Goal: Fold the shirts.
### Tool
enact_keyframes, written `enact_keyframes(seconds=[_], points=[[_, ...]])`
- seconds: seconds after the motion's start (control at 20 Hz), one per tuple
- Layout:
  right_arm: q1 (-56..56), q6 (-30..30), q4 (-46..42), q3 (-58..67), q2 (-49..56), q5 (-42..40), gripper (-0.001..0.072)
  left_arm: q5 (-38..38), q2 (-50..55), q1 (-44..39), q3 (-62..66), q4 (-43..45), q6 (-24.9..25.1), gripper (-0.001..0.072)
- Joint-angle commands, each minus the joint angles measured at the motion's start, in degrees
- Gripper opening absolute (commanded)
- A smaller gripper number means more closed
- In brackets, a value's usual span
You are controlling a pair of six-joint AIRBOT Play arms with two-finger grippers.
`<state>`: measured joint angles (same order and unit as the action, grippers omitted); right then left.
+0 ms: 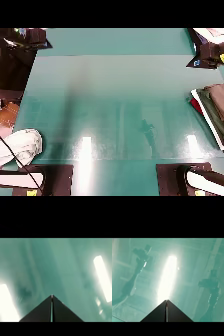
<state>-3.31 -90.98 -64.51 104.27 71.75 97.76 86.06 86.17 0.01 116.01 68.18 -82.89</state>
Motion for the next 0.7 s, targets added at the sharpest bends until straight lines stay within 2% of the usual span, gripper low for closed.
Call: enact_keyframes(seconds=[0.0,0.2,0.35,0.4,0.45,0.5,0.55,0.65], points=[[0.1,0.0,0.0,0.0,0.0,0.3,0.0019,6.5,-5.8,-0.5,-6.4,10.4,-1.8,0.0028],[0.1,0.0,0.0,0.0,0.0,-0.9,0.0019,6.1,-19.8,-0.5,-27.8,19.7,-3.4,0.0029],[0.1,0.0,0.0,0.0,0.0,-1.3,0.0019,6.6,-28.0,-0.5,-45.0,26.5,-6.4,0.0031],[0.1,0.0,0.0,0.0,0.0,-1.3,0.0019,6.6,-29.8,-0.5,-49.9,27.2,-7.1,0.0122],[0.1,0.0,0.0,0.0,0.0,-1.3,0.0019,6.4,-31.1,-0.5,-54.8,27.3,-8.3,0.0499],[0.1,0.0,0.0,0.0,0.0,-1.4,0.0019,5.9,-31.8,-0.5,-58.8,28.1,-10.5,0.0696],[0.1,0.0,0.0,0.0,0.0,-1.3,0.0019,5.2,-32.3,-0.5,-62.6,29.2,-11.9,0.0665],[0.1,0.9,0.0,0.0,0.0,-1.3,0.0019,2.8,-32.3,-0.5,-68.8,30.3,-13.5,0.0665]])
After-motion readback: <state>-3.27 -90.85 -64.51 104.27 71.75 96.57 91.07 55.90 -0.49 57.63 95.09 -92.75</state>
